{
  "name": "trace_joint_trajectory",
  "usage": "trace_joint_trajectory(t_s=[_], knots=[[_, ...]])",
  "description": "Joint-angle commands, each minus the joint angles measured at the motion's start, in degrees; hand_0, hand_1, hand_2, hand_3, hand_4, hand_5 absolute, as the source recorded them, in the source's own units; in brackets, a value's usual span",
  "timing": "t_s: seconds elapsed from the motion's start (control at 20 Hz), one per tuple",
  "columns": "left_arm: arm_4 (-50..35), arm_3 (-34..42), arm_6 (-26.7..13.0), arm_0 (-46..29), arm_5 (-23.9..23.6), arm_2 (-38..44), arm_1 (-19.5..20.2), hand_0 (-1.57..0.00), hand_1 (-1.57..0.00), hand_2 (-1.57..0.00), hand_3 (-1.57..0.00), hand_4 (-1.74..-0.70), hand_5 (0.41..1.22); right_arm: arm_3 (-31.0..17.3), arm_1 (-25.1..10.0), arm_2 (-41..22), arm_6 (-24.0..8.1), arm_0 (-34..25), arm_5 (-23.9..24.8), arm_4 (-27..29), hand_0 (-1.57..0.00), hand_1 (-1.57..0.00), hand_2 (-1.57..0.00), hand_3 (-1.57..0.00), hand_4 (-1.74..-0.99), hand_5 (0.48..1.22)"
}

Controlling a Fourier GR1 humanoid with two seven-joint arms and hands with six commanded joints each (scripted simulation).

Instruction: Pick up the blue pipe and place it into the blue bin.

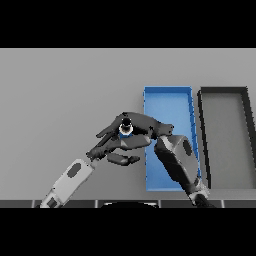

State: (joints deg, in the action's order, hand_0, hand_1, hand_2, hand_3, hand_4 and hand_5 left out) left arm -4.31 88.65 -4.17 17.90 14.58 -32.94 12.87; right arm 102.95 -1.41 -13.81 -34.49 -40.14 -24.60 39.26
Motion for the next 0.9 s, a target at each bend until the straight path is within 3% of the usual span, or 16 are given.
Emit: trace_joint_trajectory(t_s=[0.0, 0.2, 0.4, 0.6, 0.75, 0.85], knots=[[-0.09, 0.96, 0.66, -0.78, 0.05, -0.19, 0.37, 0.0, 0.0, 0.0, 0.0, -0.87, 0.509, -0.26, -2.12, 0.25, -0.21, -2.46, 2.38, 2.18, -1.57, -1.57, -1.57, -1.57, -1.492, 1.221], [0.28, 0.83, 0.74, -1.08, 0.01, -0.43, 0.37, 0.0, 0.0, 0.0, 0.0, -0.87, 0.486, -3.0, -5.86, 4.88, 2.3, -12.58, 2.66, 4.18, -1.57, -1.57, -1.57, -1.57, -1.495, 1.221], [-0.6, 2.12, 0.38, -1.33, 0.4, 0.21, 1.63, 0.0, 0.0, 0.0, 0.0, -0.86, 0.484, -10.16, -8.35, 10.92, 5.46, -19.97, 7.55, 0.13, -1.57, -1.57, -1.57, -1.57, -1.497, 1.221], [-0.23, 1.93, -0.71, -0.87, 0.08, 0.32, 1.64, 0.0, 0.0, 0.0, 0.0, -0.84, 0.477, -19.61, -12.88, 15.88, 6.68, -21.32, 7.5, -6.5, -1.57, -1.57, -1.57, -1.57, -1.498, 1.221], [0.41, 2.22, -1.08, -0.62, -0.59, 0.54, 1.88, 0.0, 0.0, 0.0, 0.0, -0.83, 0.467, -25.84, -15.03, 19.38, 6.32, -18.65, 6.68, -9.22, -1.57, -1.57, -1.57, -1.57, -1.499, 1.221], [0.94, 1.32, -1.01, -0.88, -0.93, 0.38, 1.49, 0.0, 0.0, 0.0, 0.0, -0.83, 0.463, -26.86, -15.7, 20.82, 5.06, -15.2, 7.56, -10.89, -1.57, -1.57, -1.57, -1.57, -1.499, 1.221]])
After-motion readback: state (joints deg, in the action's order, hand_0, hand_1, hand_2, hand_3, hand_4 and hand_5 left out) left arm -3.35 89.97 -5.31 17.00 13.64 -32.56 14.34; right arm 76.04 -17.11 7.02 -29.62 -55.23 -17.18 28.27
